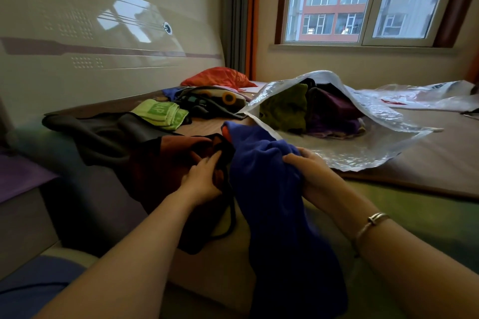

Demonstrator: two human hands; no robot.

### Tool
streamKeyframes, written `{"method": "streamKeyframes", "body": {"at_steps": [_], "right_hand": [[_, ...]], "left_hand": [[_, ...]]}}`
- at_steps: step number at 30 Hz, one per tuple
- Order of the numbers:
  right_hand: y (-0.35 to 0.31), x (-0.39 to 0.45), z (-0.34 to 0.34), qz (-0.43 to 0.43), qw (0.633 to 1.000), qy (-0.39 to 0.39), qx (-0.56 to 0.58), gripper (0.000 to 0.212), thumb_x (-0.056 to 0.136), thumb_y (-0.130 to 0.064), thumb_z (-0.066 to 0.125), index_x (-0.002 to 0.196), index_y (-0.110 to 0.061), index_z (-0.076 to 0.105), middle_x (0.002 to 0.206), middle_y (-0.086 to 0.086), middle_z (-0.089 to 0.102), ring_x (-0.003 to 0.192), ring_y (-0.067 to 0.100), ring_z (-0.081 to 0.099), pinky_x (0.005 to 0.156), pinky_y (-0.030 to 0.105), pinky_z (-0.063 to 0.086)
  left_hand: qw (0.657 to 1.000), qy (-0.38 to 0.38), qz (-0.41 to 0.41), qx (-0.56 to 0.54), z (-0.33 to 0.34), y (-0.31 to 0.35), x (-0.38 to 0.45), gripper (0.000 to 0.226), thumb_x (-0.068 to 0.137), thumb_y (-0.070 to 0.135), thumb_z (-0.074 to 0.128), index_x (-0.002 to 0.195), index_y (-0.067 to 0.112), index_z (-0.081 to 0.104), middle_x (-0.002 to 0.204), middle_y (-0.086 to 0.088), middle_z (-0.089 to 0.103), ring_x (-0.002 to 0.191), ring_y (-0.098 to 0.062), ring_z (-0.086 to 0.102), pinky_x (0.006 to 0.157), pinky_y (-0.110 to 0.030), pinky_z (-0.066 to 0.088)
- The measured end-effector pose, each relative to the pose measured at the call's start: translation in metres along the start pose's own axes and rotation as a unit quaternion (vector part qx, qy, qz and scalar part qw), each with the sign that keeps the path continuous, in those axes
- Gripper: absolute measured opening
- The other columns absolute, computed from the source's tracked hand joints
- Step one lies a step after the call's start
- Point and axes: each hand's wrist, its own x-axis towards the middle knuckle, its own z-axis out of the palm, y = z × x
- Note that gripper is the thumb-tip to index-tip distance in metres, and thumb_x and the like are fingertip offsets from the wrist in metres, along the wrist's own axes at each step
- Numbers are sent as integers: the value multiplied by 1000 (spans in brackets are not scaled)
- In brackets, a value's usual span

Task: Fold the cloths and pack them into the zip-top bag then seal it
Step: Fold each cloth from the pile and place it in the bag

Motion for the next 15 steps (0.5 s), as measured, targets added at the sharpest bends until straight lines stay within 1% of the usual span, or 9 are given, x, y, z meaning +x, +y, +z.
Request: {"method": "streamKeyframes", "body": {"at_steps": [1,3,6,8,9,11,13,14,15], "right_hand": [[3,5,5,2,1000,-4,-7,32,92,3,51,123,-5,49,102,13,62,87,21,62,71,29,52],[7,12,13,3,1000,-17,-7,31,92,3,50,121,-8,48,101,11,61,87,21,62,72,30,52],[10,22,22,-10,1000,-23,16,25,93,3,48,109,-16,49,95,6,60,82,17,61,69,29,52],[13,30,24,-22,999,-24,31,26,93,3,48,109,-18,48,96,5,60,83,17,61,70,29,52],[14,33,24,-26,999,-23,36,27,93,2,48,110,-19,48,97,5,60,85,17,61,70,29,52],[17,40,24,-34,998,-17,39,28,93,1,49,113,-19,47,98,5,61,85,16,62,68,28,51],[19,46,23,-45,998,-16,36,28,94,1,49,112,-19,47,97,4,61,83,14,62,65,25,51],[20,47,23,-49,998,-18,35,27,94,1,49,112,-19,47,96,3,61,81,12,62,63,24,51],[21,48,22,-53,998,-20,38,27,94,1,49,111,-19,48,94,3,61,79,11,62,61,23,52]], "left_hand": [[998,-1,7,65,-1,-2,2,88,80,24,68,149,39,16,149,-3,29,133,-33,35,108,-52,33],[992,23,28,120,-6,-4,8,65,85,24,62,142,37,31,138,-6,36,123,-32,43,101,-50,40],[994,-6,70,79,-20,-4,22,16,88,21,59,104,27,60,110,-3,55,99,-22,55,89,-40,48],[997,-13,61,54,-29,-6,34,6,88,21,61,87,23,67,104,-1,62,93,-20,59,87,-41,49],[998,23,52,41,-31,-7,40,7,87,21,62,84,22,68,105,-2,65,93,-21,60,86,-40,49],[982,185,29,-16,-36,-5,50,6,86,18,63,84,17,69,97,-6,68,91,-25,63,80,-35,49],[922,372,-5,-106,-45,-1,59,13,84,9,63,95,11,69,99,-10,68,96,-27,62,84,-35,47],[897,420,-15,-141,-50,0,63,22,84,5,62,105,9,67,108,-13,66,104,-28,60,92,-35,45],[900,409,-19,-149,-54,-3,69,35,84,3,61,119,7,61,122,-17,59,116,-29,54,101,-34,40]]}}
